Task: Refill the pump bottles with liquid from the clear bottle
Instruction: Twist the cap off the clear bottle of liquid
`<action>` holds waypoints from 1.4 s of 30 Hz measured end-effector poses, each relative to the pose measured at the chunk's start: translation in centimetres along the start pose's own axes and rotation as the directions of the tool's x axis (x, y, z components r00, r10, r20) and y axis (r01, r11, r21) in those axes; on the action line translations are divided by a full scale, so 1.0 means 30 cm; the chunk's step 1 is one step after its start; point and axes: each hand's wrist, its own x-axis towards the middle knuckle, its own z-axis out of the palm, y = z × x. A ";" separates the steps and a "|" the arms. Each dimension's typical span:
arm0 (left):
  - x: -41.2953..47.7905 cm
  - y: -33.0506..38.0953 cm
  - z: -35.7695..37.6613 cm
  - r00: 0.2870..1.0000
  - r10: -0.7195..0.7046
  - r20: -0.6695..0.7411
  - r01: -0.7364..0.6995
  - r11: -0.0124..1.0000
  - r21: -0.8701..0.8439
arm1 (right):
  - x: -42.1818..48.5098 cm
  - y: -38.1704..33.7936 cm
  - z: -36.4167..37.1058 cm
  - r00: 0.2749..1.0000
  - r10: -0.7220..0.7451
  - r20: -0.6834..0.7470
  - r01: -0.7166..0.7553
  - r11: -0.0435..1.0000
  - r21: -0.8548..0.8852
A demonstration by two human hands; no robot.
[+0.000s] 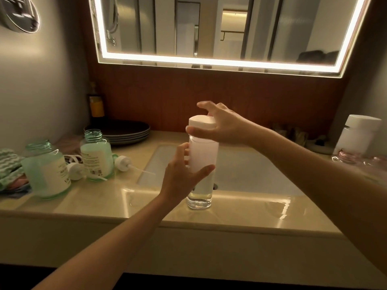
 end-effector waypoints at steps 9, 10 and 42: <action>-0.012 -0.001 -0.002 0.999 0.024 -0.024 -0.023 0.999 0.038 | 0.021 -0.012 -0.055 0.951 -0.021 0.309 0.002 0.998 0.061; -0.012 0.002 -0.001 0.999 0.028 -0.024 -0.027 0.999 0.039 | 0.026 -0.021 -0.061 0.946 -0.011 0.323 0.003 1.000 0.024; -0.016 0.011 -0.008 1.000 0.026 -0.016 -0.025 1.000 0.015 | 0.036 -0.116 -0.085 0.955 0.154 0.254 -0.101 0.973 -0.208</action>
